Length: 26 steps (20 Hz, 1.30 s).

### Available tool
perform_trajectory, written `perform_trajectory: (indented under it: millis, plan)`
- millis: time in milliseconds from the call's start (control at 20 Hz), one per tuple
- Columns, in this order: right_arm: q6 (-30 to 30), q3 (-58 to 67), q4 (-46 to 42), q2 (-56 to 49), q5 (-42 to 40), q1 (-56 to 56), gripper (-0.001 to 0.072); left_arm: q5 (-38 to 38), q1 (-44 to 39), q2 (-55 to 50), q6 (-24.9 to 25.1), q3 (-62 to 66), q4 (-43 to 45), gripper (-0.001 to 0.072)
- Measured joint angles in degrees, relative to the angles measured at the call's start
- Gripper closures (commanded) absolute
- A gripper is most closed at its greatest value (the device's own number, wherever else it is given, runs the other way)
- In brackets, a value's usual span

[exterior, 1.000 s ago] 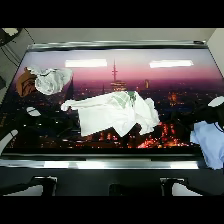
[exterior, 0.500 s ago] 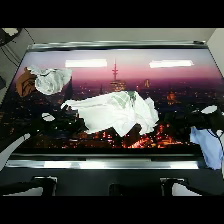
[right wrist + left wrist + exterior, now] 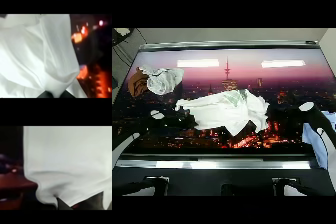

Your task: Fold the shirts.

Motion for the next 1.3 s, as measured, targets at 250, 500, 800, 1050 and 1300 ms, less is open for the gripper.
perform_trajectory:
  millis: [250, 500, 800, 1050, 1300]
  plan:
    - [-1.25, 11.02, -5.27, 14.71, -6.84, -1.81, 0.0664, -1.27, 8.39, 11.85, 4.92, 15.47, 0.72, 0.0678]
    - [-1.20, 21.59, -11.85, 34.38, -18.43, -5.05, 0.0664, 2.67, 21.66, 28.44, 5.73, 37.38, 0.52, 0.0677]
    - [6.60, 24.76, -15.63, 48.89, -19.78, -6.14, 0.0664, 5.97, 28.65, 42.40, 2.49, 46.64, 1.22, 0.0678]
    - [8.55, 25.20, -19.34, 51.87, -14.43, -6.25, 0.0664, 5.40, 29.64, 44.72, 1.57, 47.87, 3.19, 0.0678]
    - [9.77, 25.07, -21.88, 45.27, 2.08, -6.23, 0.0665, -6.51, 29.77, 39.08, 1.46, 46.34, 5.27, 0.0676]
